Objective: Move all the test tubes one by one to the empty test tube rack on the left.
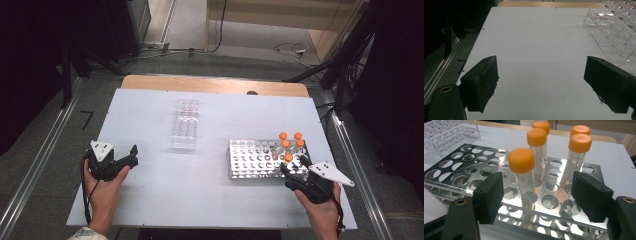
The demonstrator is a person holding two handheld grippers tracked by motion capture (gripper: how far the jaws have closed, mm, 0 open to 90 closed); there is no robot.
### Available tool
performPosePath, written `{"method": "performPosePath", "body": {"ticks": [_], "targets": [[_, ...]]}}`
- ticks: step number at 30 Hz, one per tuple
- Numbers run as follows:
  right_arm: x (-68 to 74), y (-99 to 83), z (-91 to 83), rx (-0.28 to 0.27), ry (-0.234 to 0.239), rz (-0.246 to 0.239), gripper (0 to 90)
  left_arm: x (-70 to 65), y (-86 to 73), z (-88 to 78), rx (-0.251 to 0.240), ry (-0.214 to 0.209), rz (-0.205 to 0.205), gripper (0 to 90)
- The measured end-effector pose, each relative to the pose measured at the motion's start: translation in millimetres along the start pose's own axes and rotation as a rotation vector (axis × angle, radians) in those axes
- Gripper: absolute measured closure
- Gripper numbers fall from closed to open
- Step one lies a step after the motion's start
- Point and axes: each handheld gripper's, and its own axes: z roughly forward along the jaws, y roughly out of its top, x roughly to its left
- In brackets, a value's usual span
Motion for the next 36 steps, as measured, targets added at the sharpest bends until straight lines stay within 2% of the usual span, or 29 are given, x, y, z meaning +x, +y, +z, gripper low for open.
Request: {"method": "performPosePath", "body": {"ticks": [10,18,29,36], "targets": [[1.6,-0.7,4.0,0.009,0.014,-0.005,34.6,0.1,-0.2,0.1,0.004,-0.001,0.001,13.3],[2.8,-1.4,7.6,0.02,0.046,-0.01,45.9,0.1,-0.4,0.1,0.005,0.0,-0.001,13.3],[4.3,-1.6,12.2,0.023,0.052,-0.025,54.9,0.0,-0.6,-0.2,0.005,-0.003,0.0,13.3],[2.1,-3.9,14.1,0.031,0.067,-0.013,62.7,-0.1,-0.7,-0.2,0.006,-0.005,-0.001,13.3]]}}
